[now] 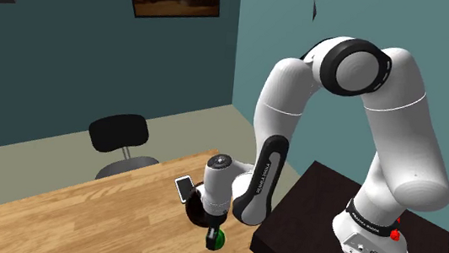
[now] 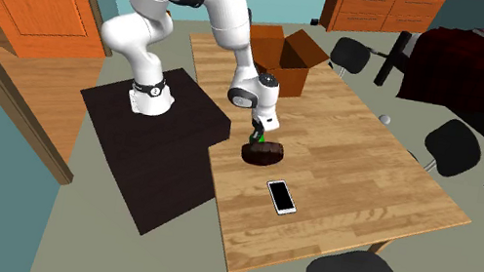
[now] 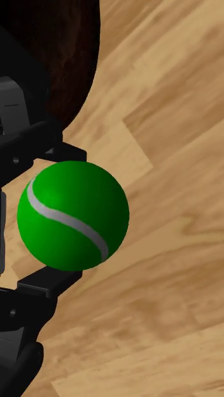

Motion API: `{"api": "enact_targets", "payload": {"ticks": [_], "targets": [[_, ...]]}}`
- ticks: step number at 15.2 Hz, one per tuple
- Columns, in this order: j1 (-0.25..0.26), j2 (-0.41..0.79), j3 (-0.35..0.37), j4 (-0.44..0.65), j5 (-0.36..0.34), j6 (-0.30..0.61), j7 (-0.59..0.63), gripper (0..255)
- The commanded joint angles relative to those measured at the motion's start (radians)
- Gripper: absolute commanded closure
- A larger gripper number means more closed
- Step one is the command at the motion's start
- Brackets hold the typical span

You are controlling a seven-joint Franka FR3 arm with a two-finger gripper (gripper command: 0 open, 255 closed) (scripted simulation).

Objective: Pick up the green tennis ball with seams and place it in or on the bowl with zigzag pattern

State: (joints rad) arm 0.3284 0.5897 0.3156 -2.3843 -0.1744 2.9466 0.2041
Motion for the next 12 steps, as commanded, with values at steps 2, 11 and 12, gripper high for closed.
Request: {"api": "enact_targets", "payload": {"ticks": [2,11,12], "targets": [[-0.004,0.001,-0.005,0.000,0.000,-0.002,-0.001,255],[-0.030,-0.048,0.025,-0.027,0.014,-0.026,-0.007,255],[-0.038,-0.063,0.035,-0.033,0.019,-0.036,-0.010,255]]}}
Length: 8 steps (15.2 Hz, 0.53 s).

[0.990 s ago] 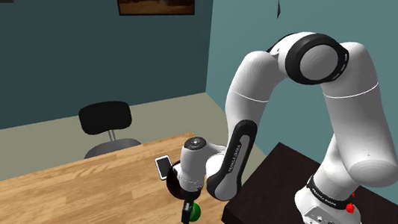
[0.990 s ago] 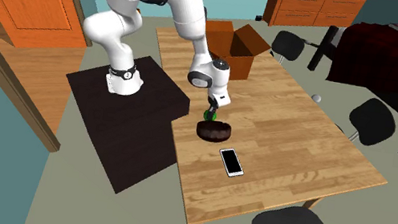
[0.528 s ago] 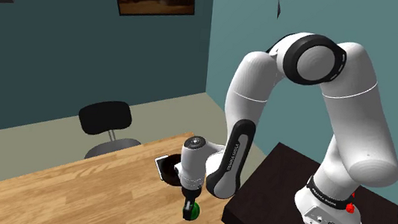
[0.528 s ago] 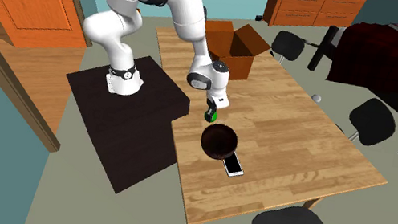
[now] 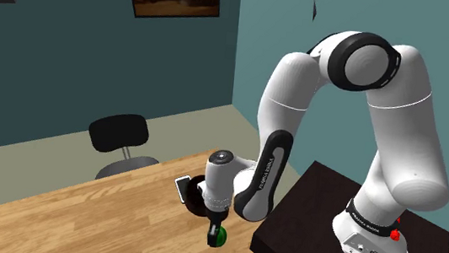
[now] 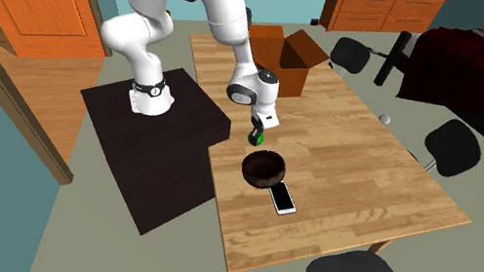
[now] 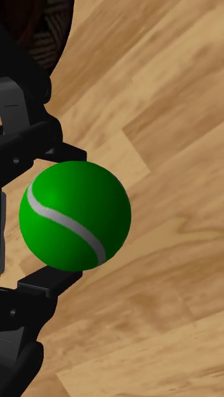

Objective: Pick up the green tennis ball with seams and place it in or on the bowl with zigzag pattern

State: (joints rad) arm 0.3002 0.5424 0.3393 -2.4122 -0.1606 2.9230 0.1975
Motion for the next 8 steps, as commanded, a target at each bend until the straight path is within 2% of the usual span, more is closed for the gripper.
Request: {"api": "enact_targets", "payload": {"ticks": [1,8], "targets": [[-0.019,-0.031,0.021,-0.010,0.011,-0.023,-0.007,255],[-0.082,-0.135,0.097,-0.040,0.064,-0.100,-0.036,255]]}}
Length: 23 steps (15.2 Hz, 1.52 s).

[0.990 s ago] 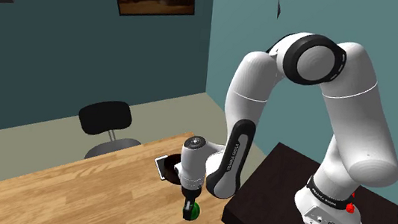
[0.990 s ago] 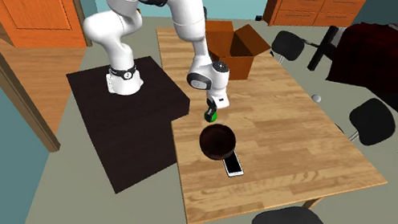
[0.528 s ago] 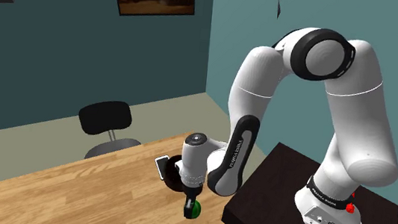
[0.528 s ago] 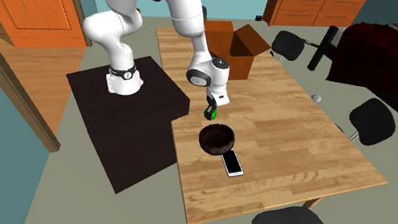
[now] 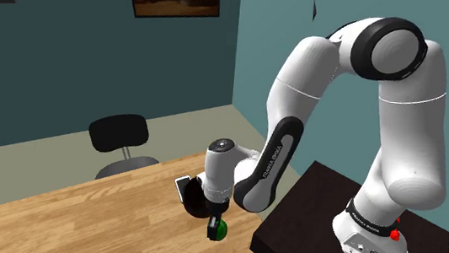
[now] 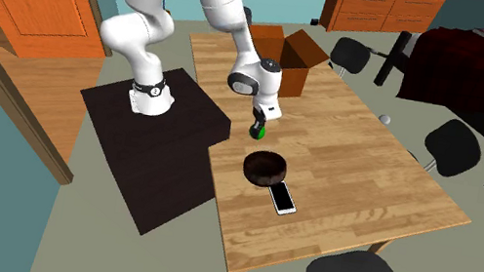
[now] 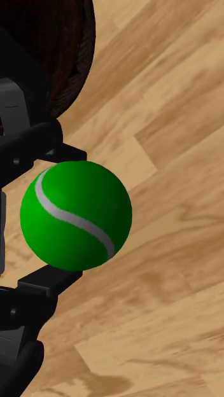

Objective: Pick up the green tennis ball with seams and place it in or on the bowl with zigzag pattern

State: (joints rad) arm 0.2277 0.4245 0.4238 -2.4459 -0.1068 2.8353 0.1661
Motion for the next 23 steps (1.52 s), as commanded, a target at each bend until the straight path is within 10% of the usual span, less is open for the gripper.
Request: {"api": "enact_targets", "payload": {"ticks": [1,17,23], "targets": [[-0.018,-0.033,0.024,-0.009,0.019,-0.024,-0.010,255],[-0.127,-0.272,0.166,-0.028,0.211,-0.228,-0.124,255],[-0.191,-0.190,0.091,0.112,0.146,-0.307,-0.211,255]]}}
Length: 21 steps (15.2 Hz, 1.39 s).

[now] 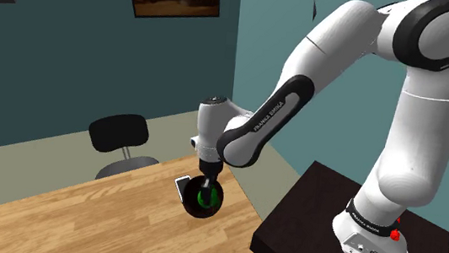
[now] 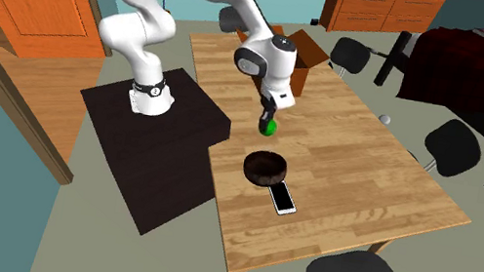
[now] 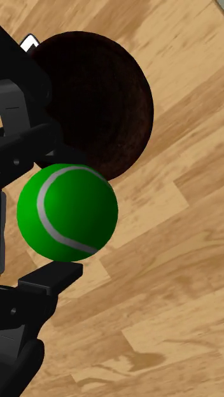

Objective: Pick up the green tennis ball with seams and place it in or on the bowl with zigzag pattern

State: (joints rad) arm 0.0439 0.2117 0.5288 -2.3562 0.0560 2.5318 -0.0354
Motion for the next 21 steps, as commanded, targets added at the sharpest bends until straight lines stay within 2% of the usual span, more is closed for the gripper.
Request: {"api": "enact_targets", "payload": {"ticks": [1,5,21], "targets": [[-0.016,0.039,-0.025,0.049,-0.027,-0.018,-0.023,255],[-0.043,0.099,-0.063,0.153,-0.059,-0.072,-0.066,255],[0.012,0.279,-0.132,0.161,-0.154,0.091,-0.020,255]]}}
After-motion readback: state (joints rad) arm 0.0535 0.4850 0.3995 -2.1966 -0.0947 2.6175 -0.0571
